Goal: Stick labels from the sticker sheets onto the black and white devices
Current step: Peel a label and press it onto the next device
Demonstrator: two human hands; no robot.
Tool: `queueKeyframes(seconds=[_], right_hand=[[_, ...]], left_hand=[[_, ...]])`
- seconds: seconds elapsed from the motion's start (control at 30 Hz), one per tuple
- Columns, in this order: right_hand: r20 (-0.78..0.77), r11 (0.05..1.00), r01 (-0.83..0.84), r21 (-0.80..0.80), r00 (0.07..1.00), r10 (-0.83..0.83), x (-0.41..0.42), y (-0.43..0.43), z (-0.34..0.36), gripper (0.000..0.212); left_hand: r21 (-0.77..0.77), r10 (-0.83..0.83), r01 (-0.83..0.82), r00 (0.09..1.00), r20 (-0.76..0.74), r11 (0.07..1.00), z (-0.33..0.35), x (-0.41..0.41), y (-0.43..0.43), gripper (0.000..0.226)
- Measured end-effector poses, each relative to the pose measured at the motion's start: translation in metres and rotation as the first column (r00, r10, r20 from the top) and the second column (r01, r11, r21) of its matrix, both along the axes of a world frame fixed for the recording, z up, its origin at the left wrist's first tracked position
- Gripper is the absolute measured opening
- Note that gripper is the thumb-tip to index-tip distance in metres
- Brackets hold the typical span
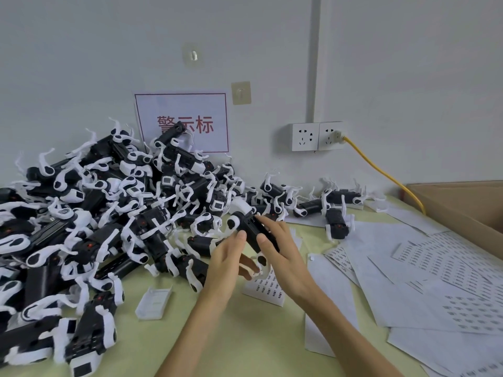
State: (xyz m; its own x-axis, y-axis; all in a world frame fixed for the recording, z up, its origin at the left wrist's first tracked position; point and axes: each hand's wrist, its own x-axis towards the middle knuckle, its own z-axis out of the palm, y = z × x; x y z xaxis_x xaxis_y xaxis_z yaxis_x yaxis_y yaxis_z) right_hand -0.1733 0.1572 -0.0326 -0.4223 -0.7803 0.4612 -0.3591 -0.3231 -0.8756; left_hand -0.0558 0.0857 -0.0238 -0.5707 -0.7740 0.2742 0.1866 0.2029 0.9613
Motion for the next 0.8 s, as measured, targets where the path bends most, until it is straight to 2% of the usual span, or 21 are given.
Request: queueKeyframes(seconds=[0.13, 0.23, 0.33, 0.4, 0.43, 0.53, 0.63, 0.7, 0.8], right_hand=[[0.041, 0.998, -0.068, 0.010, 0.997, 0.067, -0.004, -0.002, 0.003, 0.041], [0.064, 0.998, 0.037, -0.043, 0.997, -0.034, -0.004, -0.003, 0.003, 0.033], [0.065, 0.987, 0.152, -0.058, 0.987, -0.149, -0.007, -0.004, 0.002, 0.017], [0.139, 0.981, 0.194, -0.026, 0.972, -0.189, -0.009, -0.003, 0.004, 0.005], [0.216, 0.982, 0.188, 0.002, 0.959, -0.184, -0.011, -0.002, 0.005, 0.009], [0.472, 0.999, 0.011, 0.035, 0.881, -0.026, -0.019, 0.002, 0.006, 0.023], [0.558, 0.992, -0.123, 0.015, 0.824, 0.093, -0.026, 0.004, 0.006, 0.020], [0.543, 0.991, -0.132, 0.007, 0.833, 0.107, -0.028, 0.004, 0.006, 0.015], [0.322, 0.996, -0.054, 0.073, 0.946, 0.028, -0.023, 0.003, 0.006, 0.017]], left_hand=[[0.128, -0.020, 0.024, 0.999, -0.035, 0.992, -0.001, 0.000, -0.003, 0.020], [0.129, -0.062, 0.071, 0.995, -0.075, 0.989, -0.003, -0.001, -0.002, 0.026], [0.123, -0.087, 0.093, 0.995, -0.050, 0.988, -0.006, -0.004, 0.001, 0.028], [0.084, -0.111, 0.110, 0.994, 0.001, 0.990, -0.009, -0.006, 0.001, 0.029], [0.052, -0.126, 0.124, 0.992, 0.030, 0.991, -0.012, -0.006, 0.001, 0.029], [0.014, -0.176, 0.175, 0.981, 0.076, 0.984, -0.014, -0.006, 0.000, 0.031], [0.059, -0.198, 0.194, 0.978, 0.071, 0.979, -0.015, -0.006, -0.003, 0.035], [0.133, -0.211, 0.200, 0.974, 0.076, 0.971, -0.014, -0.007, -0.003, 0.039], [0.252, -0.251, 0.232, 0.967, 0.045, 0.940, -0.017, -0.010, -0.002, 0.049]])
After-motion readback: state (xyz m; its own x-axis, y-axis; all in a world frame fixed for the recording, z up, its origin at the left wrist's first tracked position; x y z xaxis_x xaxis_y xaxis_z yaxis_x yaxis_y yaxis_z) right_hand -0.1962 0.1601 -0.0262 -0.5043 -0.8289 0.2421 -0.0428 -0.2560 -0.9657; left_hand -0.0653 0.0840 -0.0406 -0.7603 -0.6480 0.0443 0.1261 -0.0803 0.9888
